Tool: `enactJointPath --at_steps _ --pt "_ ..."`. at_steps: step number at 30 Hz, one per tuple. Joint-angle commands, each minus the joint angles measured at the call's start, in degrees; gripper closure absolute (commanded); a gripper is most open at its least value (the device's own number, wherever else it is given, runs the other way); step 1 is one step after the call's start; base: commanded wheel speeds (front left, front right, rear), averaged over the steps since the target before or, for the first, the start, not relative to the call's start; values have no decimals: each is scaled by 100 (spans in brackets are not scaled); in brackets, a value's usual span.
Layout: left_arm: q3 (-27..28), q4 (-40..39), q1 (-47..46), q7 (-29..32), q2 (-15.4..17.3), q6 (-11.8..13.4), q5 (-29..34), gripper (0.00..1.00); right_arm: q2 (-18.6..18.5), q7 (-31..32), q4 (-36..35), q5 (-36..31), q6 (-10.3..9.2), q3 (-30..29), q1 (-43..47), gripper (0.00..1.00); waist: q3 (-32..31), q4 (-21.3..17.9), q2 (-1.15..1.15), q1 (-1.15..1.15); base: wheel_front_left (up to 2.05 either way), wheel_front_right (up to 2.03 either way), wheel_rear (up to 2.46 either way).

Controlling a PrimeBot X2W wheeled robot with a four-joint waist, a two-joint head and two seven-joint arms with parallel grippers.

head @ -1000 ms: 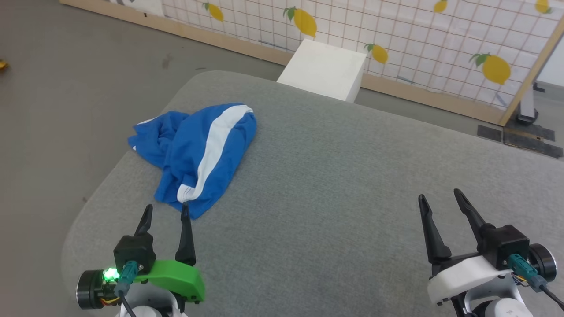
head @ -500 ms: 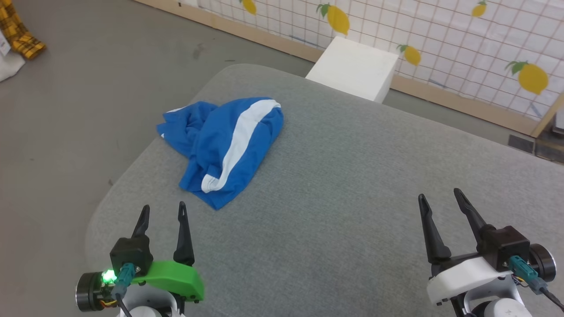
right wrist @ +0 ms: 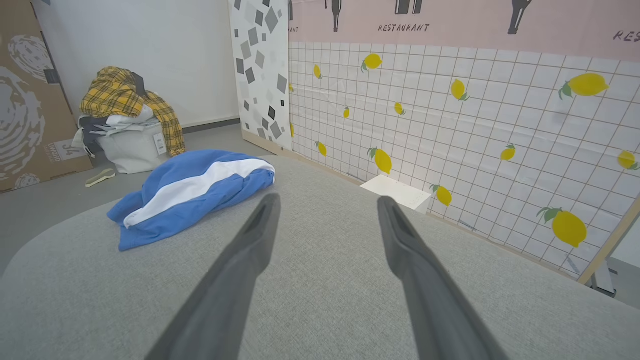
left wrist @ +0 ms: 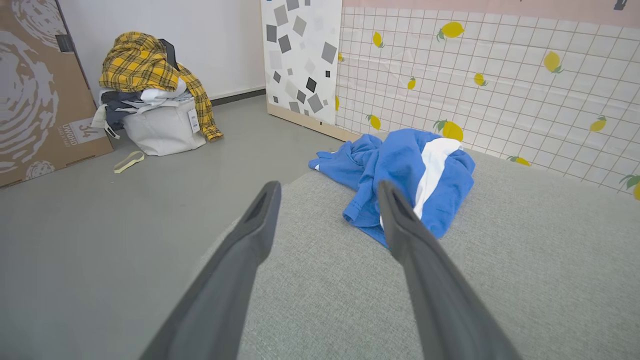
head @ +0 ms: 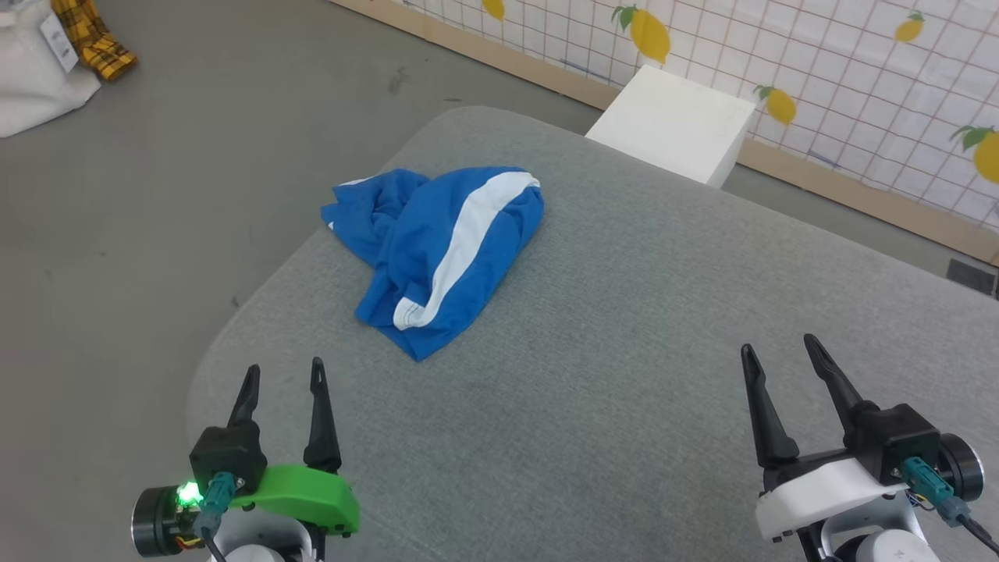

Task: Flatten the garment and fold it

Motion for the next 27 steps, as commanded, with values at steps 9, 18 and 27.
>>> enactJointPath --at_steps 9,18,27 --pt "-52 59 -48 -153 50 122 -121 0 11 -132 28 44 -8 -35 -121 0 78 267 0 -1 0 0 0" --pt "-10 177 -607 -240 20 -88 -463 0 12 -52 -135 -87 -9 4 -340 0 611 243 0 -1 0 0 0" --pt "233 1285 -2627 514 150 -534 -1149 0 12 194 -513 -404 -9 73 -719 0 1682 -378 0 -1 0 0 0"
